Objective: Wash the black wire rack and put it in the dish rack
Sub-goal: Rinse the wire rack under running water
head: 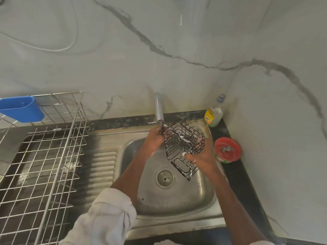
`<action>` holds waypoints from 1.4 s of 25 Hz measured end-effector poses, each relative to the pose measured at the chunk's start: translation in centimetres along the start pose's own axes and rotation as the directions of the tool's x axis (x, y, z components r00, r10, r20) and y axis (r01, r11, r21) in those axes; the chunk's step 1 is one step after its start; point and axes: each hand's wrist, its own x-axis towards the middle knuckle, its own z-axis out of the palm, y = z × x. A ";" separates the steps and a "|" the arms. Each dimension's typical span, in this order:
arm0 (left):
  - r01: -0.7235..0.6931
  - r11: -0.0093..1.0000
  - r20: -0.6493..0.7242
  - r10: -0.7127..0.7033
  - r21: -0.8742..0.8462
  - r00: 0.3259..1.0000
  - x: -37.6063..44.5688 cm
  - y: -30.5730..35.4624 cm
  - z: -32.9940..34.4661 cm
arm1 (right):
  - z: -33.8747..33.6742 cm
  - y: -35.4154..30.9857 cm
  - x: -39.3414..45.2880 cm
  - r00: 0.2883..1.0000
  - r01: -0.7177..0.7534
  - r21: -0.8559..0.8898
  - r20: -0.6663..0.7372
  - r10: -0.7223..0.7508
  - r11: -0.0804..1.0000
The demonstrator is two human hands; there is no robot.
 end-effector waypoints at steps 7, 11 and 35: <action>0.013 0.999 -0.007 -0.013 0.034 1.000 -0.3 -1.4 -0.3 | 1.4 -0.3 -1.2 0.996 0.052 0.005 -0.067 -0.051 0.999; 0.045 0.996 -0.038 -0.042 0.071 0.998 -0.3 -2.3 -0.2 | 1.5 0.3 -1.1 0.997 0.058 -0.013 -0.047 -0.058 0.998; -0.046 0.988 -0.312 -0.002 -0.146 0.950 -3.3 -2.8 1.0 | 1.3 -0.9 -2.0 0.998 0.060 -0.198 0.002 -0.060 0.978</action>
